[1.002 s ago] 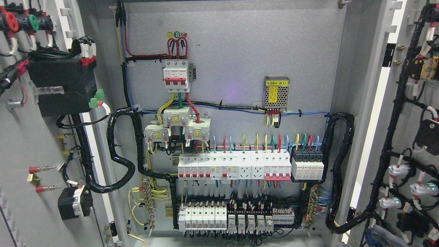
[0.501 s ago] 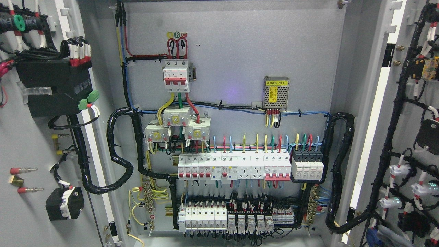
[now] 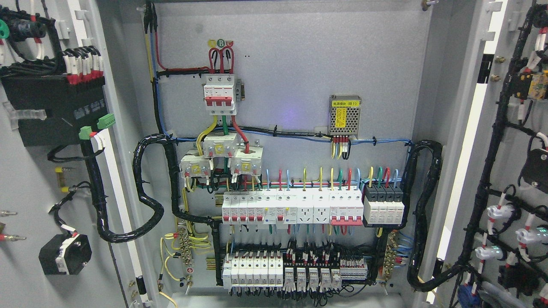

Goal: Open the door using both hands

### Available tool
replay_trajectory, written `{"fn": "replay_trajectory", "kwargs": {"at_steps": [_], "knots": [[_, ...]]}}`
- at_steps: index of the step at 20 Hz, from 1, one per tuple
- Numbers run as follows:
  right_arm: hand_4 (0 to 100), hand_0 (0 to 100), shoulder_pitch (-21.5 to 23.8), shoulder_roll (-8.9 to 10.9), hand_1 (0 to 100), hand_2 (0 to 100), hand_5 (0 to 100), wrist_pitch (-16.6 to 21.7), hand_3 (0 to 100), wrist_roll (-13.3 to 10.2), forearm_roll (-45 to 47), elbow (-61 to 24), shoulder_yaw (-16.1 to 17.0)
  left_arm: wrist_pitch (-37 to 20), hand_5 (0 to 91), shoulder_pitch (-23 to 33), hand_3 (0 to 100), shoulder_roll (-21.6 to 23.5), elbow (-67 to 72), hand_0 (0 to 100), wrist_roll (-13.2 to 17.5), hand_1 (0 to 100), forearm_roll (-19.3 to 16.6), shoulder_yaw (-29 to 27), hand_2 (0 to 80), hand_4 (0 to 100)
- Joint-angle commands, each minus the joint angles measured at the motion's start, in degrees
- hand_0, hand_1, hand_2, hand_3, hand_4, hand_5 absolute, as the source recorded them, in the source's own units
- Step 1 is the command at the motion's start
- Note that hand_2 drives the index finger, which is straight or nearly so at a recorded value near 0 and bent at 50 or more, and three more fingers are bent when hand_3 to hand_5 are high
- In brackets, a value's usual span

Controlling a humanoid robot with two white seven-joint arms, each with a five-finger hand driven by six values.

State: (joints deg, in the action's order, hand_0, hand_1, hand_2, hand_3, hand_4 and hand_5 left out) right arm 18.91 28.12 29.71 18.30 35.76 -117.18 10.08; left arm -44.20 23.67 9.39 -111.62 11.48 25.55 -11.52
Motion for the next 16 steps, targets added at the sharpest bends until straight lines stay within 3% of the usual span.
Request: {"fn": "replay_trajectory", "kwargs": {"at_steps": [1,16], "knots": [[0,23,0.86,0.18,0,0,0,0.08,0,-0.02,1.41,0.11,2.05,-17.32,0.0,-0.63,0,4.41,4.83,0,0.04,0,3.8,-6.31,0.0,3],[0,23,3.94,-0.34,0,0,0,0.26,0,-0.02,1.59,0.46,5.21,-14.42,0.0,-7.93,0,11.35,16.96,0,0.21,0,10.13,-9.48,0.0,3]]}}
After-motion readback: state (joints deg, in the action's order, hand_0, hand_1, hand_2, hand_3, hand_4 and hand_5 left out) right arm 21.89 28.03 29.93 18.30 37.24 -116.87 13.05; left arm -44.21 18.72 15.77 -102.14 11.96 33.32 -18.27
